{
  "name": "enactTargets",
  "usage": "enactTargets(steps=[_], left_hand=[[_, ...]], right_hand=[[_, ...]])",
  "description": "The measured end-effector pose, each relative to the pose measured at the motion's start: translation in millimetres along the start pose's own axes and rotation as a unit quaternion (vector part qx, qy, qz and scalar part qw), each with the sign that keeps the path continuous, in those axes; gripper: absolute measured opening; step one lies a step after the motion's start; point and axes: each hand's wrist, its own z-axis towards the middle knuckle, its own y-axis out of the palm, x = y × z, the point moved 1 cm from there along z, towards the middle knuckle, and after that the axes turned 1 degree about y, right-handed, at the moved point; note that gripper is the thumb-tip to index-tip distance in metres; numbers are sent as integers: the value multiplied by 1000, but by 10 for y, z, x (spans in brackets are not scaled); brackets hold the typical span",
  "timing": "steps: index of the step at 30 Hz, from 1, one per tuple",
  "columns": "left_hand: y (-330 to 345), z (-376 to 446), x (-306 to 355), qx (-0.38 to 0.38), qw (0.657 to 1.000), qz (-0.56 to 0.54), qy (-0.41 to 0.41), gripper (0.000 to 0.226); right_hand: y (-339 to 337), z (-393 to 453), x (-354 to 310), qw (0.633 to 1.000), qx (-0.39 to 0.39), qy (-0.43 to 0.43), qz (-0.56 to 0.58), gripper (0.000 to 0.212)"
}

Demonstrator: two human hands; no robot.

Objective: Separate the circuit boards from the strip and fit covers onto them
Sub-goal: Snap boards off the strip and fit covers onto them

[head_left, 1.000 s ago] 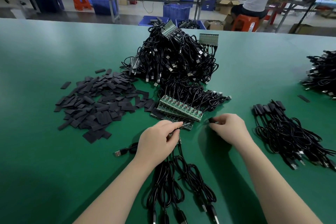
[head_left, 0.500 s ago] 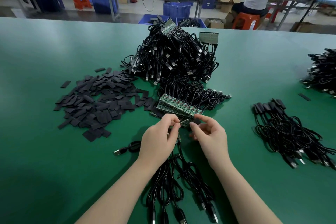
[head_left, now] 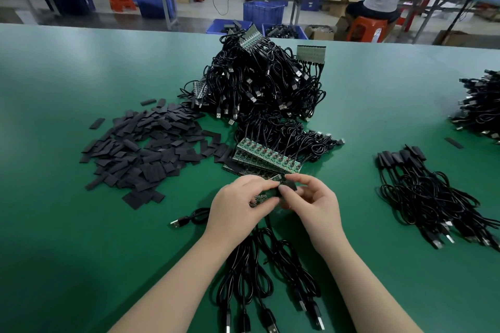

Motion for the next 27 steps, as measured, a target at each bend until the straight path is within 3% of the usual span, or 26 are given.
enactTargets(steps=[8, 13, 17, 22, 27], left_hand=[[-6, 13, -34, 1, 1000, -26, 1, 29], [5, 22, -35, -3, 999, -41, -2, 35], [12, 9, -44, 9, 998, -57, -27, 43], [30, 11, -55, 47, 998, -46, 4, 26], [43, 13, -49, 84, 994, -59, 31, 24]], right_hand=[[-48, -20, -55, 997, -76, -8, 27, 32], [-53, -18, -55, 999, -36, -17, 15, 27], [-69, 11, -36, 996, 17, 20, 83, 12], [-61, 11, -21, 993, 30, 30, 115, 13], [-52, 16, -6, 992, 37, 34, 114, 12]])
